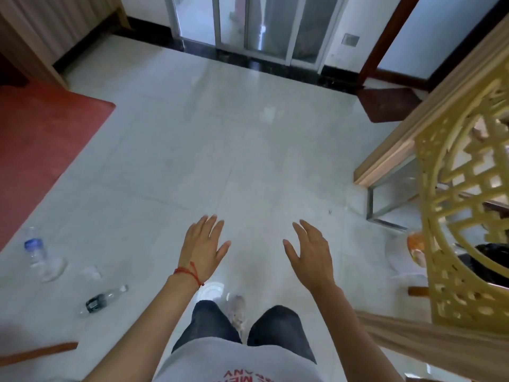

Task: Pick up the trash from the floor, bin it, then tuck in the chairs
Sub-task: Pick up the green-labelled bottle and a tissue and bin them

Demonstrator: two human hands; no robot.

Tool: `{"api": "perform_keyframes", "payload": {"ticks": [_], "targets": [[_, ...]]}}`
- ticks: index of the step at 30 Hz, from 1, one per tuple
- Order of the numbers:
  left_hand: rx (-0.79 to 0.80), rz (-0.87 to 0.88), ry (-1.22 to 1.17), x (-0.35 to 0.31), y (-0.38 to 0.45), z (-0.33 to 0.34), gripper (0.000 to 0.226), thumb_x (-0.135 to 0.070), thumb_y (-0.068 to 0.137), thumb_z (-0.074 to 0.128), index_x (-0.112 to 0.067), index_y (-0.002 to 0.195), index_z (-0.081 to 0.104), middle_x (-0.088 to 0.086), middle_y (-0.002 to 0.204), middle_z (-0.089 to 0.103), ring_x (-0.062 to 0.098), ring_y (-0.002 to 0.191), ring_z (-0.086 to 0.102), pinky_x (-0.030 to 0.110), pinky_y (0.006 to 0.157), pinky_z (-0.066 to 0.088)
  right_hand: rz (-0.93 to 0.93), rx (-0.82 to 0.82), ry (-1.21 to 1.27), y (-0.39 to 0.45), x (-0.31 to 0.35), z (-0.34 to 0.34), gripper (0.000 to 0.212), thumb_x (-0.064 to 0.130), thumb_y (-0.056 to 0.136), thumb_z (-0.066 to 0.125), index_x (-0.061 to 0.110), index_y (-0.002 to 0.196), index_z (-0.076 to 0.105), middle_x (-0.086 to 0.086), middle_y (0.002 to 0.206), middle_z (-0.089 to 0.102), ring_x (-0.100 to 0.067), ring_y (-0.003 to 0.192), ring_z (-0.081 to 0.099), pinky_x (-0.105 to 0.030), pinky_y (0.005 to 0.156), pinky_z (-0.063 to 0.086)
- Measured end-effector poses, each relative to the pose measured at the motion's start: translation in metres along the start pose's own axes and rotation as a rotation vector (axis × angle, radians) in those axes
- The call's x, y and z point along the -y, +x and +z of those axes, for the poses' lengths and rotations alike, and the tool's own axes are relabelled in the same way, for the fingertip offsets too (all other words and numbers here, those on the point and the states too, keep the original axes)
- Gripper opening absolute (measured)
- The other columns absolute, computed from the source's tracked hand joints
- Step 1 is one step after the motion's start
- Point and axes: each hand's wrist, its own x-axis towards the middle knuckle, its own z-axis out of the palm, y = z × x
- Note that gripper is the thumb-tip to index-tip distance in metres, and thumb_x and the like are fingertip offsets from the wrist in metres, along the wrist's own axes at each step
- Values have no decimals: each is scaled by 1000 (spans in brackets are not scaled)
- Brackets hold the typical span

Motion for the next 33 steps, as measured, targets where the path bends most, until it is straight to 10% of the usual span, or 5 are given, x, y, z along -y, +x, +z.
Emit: {"api": "perform_keyframes", "payload": {"ticks": [19, 33], "targets": [[-188, -711, -135, 45, 81, -39, 74, -50, 95, 7, -3, 111, 62, 18, 114, 65, 36, 106, 61, 51, 83, 50, -642, 359, -69, 249, 112, 10, 75, 61, 82, 19, 15, 136, 43, -7, 146, 40, -23, 135, 34, -39, 110, 27], [-347, -1294, -224, 86, 5, -40, 74, -52, 94, 8, -2, 114, 59, 19, 117, 63, 38, 109, 58, 51, 87, 48, -1189, 672, -177, 254, 244, 86, 68, 56, 86, 26, 13, 135, 43, -8, 146, 38, -24, 135, 33, -39, 109, 27]]}}
